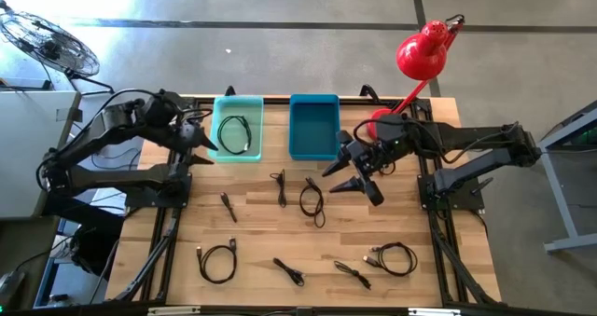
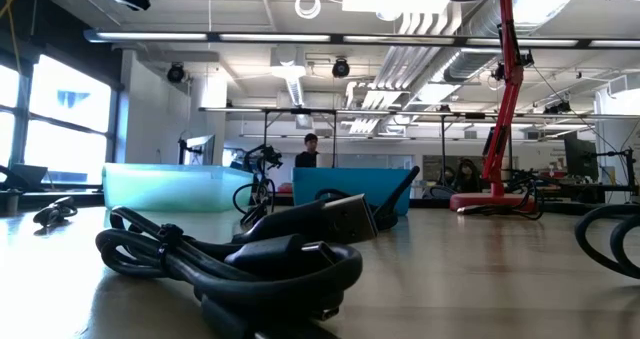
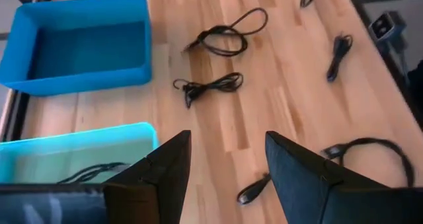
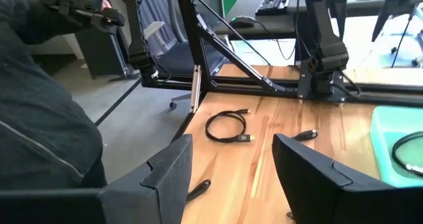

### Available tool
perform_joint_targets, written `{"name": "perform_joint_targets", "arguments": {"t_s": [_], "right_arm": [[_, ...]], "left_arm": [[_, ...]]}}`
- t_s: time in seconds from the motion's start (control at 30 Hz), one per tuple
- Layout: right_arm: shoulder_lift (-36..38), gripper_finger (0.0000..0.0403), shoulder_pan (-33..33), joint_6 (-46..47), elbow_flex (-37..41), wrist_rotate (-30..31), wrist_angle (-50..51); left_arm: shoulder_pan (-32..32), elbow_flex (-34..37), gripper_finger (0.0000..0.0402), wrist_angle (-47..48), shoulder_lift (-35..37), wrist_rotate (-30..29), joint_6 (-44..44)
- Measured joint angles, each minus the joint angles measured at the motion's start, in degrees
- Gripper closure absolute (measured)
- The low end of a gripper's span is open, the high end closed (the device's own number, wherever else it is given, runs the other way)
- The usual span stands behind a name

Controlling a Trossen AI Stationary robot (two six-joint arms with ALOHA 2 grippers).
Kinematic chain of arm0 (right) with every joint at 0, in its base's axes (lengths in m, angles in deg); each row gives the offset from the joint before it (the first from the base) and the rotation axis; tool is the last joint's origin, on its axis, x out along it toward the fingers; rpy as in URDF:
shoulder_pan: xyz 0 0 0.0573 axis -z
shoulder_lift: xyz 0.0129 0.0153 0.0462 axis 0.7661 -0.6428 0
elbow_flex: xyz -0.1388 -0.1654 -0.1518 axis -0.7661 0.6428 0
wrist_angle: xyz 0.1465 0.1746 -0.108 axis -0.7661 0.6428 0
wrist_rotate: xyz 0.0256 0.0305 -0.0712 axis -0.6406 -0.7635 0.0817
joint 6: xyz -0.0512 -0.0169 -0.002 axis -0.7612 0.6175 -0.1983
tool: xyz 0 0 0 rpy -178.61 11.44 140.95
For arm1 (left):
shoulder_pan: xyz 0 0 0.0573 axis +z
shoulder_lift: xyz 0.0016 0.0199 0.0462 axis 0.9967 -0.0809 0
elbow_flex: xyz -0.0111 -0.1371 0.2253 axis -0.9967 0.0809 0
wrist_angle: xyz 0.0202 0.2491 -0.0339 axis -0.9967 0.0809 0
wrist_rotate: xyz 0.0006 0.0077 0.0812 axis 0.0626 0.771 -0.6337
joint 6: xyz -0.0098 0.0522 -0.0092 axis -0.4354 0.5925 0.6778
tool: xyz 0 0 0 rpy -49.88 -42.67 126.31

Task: Pick & Place USB Port
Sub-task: Put the black USB cable into the blue bin

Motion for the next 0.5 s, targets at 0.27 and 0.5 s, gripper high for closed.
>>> {"name": "perform_joint_targets", "arguments": {"t_s": [0.27,0.5], "right_arm": [[0.0,0.0202,-0.4,2.6,0.0,0.3,2.1],[0.0,0.0202,-1.3,2.9,0.0,1.2,2.1]], "left_arm": [[-7.9,0.0,0.0211,4.5,-5.2,-4.4,6.1],[-18.3,0.0,0.0211,7.8,-13.4,-7.6,9.7]]}}
